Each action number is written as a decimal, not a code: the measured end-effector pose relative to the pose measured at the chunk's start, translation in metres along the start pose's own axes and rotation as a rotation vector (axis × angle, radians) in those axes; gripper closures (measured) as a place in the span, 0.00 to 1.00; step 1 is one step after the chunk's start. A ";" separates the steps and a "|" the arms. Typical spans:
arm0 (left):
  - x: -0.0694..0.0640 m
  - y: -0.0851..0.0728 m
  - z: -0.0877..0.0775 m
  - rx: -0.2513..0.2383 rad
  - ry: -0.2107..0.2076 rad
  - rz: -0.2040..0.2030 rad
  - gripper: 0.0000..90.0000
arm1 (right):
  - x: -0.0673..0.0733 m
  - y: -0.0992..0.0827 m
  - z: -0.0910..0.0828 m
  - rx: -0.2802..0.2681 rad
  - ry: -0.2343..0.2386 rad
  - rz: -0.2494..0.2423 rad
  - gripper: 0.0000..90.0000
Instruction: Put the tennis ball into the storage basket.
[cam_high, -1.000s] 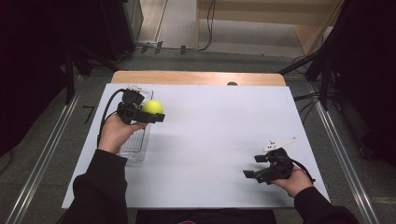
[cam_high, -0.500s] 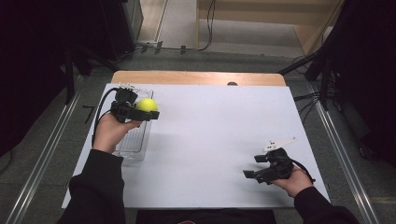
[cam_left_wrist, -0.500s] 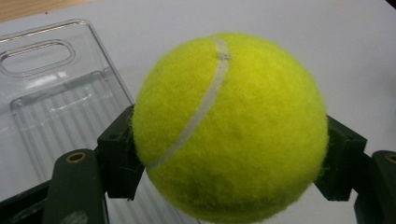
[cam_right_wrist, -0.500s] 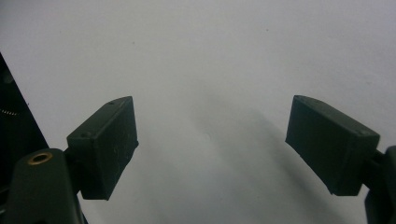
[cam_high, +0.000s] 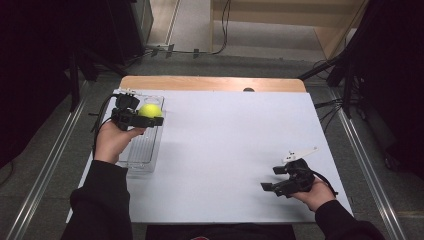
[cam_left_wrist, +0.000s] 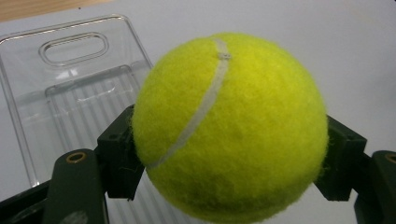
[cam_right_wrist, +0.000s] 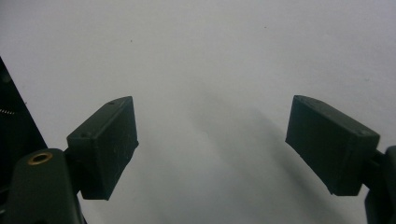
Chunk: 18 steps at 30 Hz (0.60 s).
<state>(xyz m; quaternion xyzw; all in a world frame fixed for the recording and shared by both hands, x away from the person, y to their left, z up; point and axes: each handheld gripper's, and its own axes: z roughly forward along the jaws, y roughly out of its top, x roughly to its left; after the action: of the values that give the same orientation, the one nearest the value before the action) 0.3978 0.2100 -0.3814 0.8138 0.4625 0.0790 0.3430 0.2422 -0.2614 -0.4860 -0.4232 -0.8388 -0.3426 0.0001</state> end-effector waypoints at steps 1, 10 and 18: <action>0.001 0.000 0.000 -0.001 0.003 -0.004 0.29 | 0.000 0.000 0.000 0.000 0.000 0.000 0.16; 0.008 -0.003 -0.001 0.000 0.031 -0.026 0.29 | 0.000 0.000 0.000 0.000 -0.002 0.000 0.16; 0.017 -0.006 -0.006 -0.011 0.062 -0.054 0.29 | 0.000 0.000 0.000 0.000 -0.003 -0.001 0.16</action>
<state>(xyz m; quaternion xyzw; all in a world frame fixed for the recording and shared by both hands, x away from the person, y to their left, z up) 0.4009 0.2288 -0.3843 0.7963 0.4942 0.0975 0.3350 0.2422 -0.2617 -0.4860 -0.4234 -0.8389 -0.3421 -0.0012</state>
